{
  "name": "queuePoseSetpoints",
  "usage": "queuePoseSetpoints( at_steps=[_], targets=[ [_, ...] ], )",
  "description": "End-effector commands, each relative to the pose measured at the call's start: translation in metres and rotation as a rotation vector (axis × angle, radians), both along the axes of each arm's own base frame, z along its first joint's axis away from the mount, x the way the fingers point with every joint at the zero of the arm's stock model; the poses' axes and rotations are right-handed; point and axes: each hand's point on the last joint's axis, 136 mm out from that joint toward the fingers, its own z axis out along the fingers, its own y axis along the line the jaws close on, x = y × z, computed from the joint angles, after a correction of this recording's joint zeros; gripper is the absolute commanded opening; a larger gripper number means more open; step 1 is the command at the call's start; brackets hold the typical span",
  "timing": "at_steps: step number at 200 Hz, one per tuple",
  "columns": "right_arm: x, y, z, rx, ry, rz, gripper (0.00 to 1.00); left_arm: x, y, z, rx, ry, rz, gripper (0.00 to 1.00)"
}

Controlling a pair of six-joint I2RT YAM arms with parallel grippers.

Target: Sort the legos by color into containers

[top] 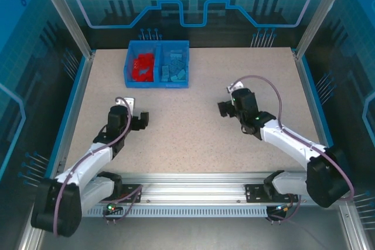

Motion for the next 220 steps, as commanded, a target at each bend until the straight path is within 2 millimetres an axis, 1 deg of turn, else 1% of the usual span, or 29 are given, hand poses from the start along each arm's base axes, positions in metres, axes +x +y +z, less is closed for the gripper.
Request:
queuePoseSetpoints(
  at_steps=[1, 4, 9, 15, 24, 29, 35, 48, 61, 72, 80, 86, 88, 96, 100, 110, 120, 128, 133, 141, 150, 155, 159, 162, 169, 171, 177, 190, 220],
  targets=[
    [0.028, -0.061, 0.011, -0.041, -0.170, -0.254, 1.00, 0.022, 0.005, 0.009, 0.007, -0.117, 0.038, 0.99],
    [0.033, -0.064, 0.015, -0.022, -0.179, -0.265, 1.00, 0.025, 0.004, 0.010, 0.012, -0.127, 0.030, 0.99],
    [0.035, -0.071, 0.009, 0.003, -0.124, -0.284, 1.00, 0.029, 0.003, 0.007, 0.024, -0.132, 0.026, 0.99],
    [0.042, -0.076, 0.006, 0.006, -0.124, -0.286, 1.00, 0.034, 0.003, 0.006, 0.036, -0.143, 0.020, 0.99],
    [0.051, -0.075, 0.001, 0.005, -0.151, -0.245, 1.00, 0.043, 0.004, 0.005, 0.053, -0.148, 0.022, 0.99],
    [0.060, -0.073, 0.007, 0.019, -0.189, -0.216, 1.00, 0.047, 0.004, 0.004, 0.060, -0.146, 0.015, 0.99],
    [0.062, -0.070, 0.005, 0.026, -0.154, -0.187, 1.00, 0.053, 0.004, 0.005, 0.067, -0.154, 0.009, 0.99],
    [0.051, -0.068, -0.004, -0.021, -0.063, -0.143, 0.99, 0.066, 0.005, 0.005, 0.057, -0.168, 0.007, 0.99],
    [0.030, -0.076, -0.010, -0.057, -0.033, -0.152, 1.00, 0.073, 0.008, 0.002, -0.023, -0.168, 0.007, 0.99],
    [0.011, -0.084, -0.016, -0.038, -0.053, -0.165, 1.00, 0.078, 0.011, -0.005, -0.031, -0.166, 0.009, 0.99],
    [0.000, -0.089, -0.021, 0.005, -0.084, -0.167, 1.00, 0.081, 0.017, -0.010, -0.060, -0.151, 0.027, 0.99],
    [-0.004, -0.093, -0.023, 0.047, -0.115, -0.170, 1.00, 0.082, 0.020, -0.012, -0.098, -0.142, 0.022, 0.99],
    [-0.008, -0.093, -0.028, 0.057, -0.109, -0.169, 1.00, 0.082, 0.021, -0.012, -0.106, -0.143, 0.021, 0.99],
    [-0.009, -0.098, -0.027, 0.108, -0.173, -0.177, 1.00, 0.080, 0.022, -0.013, -0.129, -0.146, 0.015, 0.99],
    [-0.008, -0.102, -0.025, 0.119, -0.199, -0.179, 1.00, 0.078, 0.021, -0.016, -0.133, -0.154, 0.004, 0.99],
    [-0.004, -0.105, -0.021, 0.151, -0.223, -0.182, 1.00, 0.075, 0.015, -0.015, -0.136, -0.206, -0.039, 0.99],
    [0.004, -0.101, -0.011, 0.192, -0.305, -0.144, 1.00, 0.070, 0.005, -0.014, -0.136, -0.209, -0.102, 0.99],
    [0.009, -0.099, -0.010, 0.217, -0.353, -0.125, 1.00, 0.069, 0.002, -0.014, -0.134, -0.214, -0.117, 0.99],
    [0.016, -0.101, -0.013, 0.201, -0.344, -0.130, 1.00, 0.069, 0.003, -0.015, -0.132, -0.208, -0.110, 0.99],
    [0.025, -0.100, -0.020, 0.200, -0.270, -0.128, 1.00, 0.073, 0.009, -0.016, -0.132, -0.193, -0.076, 0.99],
    [0.033, -0.096, -0.027, 0.201, -0.290, -0.084, 1.00, 0.077, 0.017, -0.017, -0.133, -0.177, -0.024, 0.99],
    [0.035, -0.094, -0.039, 0.204, -0.294, -0.070, 1.00, 0.077, 0.018, -0.017, -0.134, -0.176, -0.015, 0.99],
    [0.041, -0.095, -0.037, 0.190, -0.347, -0.071, 1.00, 0.076, 0.019, -0.018, -0.132, -0.173, -0.011, 0.99],
    [0.043, -0.094, -0.041, 0.181, -0.345, -0.073, 1.00, 0.077, 0.019, -0.018, -0.131, -0.175, -0.011, 0.99],
    [0.041, -0.092, -0.052, 0.179, -0.221, -0.078, 1.00, 0.077, 0.019, -0.017, -0.133, -0.176, -0.012, 0.99],
    [0.042, -0.091, -0.051, 0.181, -0.205, -0.080, 1.00, 0.077, 0.019, -0.017, -0.134, -0.176, -0.011, 0.99],
    [0.046, -0.091, -0.044, 0.170, -0.249, -0.074, 1.00, 0.077, 0.019, -0.018, -0.132, -0.174, -0.011, 0.99],
    [0.044, -0.090, -0.047, 0.136, -0.248, -0.096, 1.00, 0.077, 0.019, -0.017, -0.132, -0.175, -0.010, 0.99],
    [0.044, -0.090, -0.047, 0.141, -0.249, -0.091, 1.00, 0.077, 0.019, -0.018, -0.132, -0.174, -0.010, 0.99]
  ],
)
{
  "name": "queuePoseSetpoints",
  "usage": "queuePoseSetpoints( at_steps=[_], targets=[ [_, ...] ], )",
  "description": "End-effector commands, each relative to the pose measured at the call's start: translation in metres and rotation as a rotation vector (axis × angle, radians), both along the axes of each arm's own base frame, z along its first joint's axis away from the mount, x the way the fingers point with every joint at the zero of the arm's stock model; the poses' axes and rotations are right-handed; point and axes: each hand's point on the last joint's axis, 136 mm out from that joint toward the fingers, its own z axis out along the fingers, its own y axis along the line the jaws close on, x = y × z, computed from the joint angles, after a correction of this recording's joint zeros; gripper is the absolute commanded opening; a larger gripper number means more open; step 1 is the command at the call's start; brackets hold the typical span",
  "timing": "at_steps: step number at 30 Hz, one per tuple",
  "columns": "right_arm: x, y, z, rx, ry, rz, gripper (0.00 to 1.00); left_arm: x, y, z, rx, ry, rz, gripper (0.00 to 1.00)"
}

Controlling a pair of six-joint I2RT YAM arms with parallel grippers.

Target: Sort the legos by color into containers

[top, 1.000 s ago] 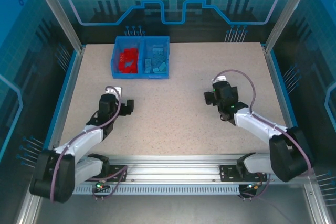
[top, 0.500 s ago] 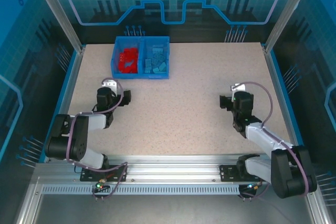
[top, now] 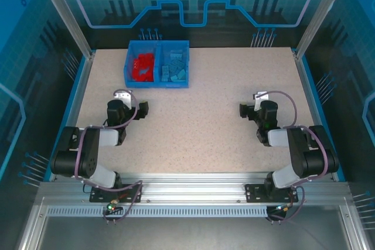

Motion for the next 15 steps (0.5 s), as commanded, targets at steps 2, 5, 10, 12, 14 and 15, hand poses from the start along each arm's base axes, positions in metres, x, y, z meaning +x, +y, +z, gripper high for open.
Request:
queuePoseSetpoints(
  at_steps=[2, 5, 10, 12, 14, 15],
  targets=[
    [0.0116, 0.0022, 0.0228, -0.015, -0.081, 0.002, 1.00, 0.0091, 0.0015, 0.0120, -0.015, -0.041, 0.011, 0.99],
    [0.0114, 0.0017, 0.0225, -0.016, -0.080, 0.001, 1.00, 0.0093, 0.0015, 0.0122, -0.015, -0.041, 0.012, 0.99],
    [0.0121, 0.0024, 0.0224, -0.014, -0.078, 0.006, 1.00, 0.0092, 0.0015, 0.0123, -0.015, -0.041, 0.011, 0.99],
    [0.0123, 0.0062, 0.0216, -0.006, -0.072, 0.034, 1.00, 0.0093, 0.0014, 0.0122, -0.015, -0.040, 0.011, 0.99],
    [0.0120, 0.0063, 0.0214, -0.007, -0.072, 0.035, 1.00, 0.0093, 0.0015, 0.0123, -0.015, -0.041, 0.011, 0.99],
    [0.0117, 0.0065, 0.0218, -0.006, -0.075, 0.036, 1.00, 0.0093, 0.0015, 0.0119, -0.015, -0.040, 0.011, 0.99]
  ],
)
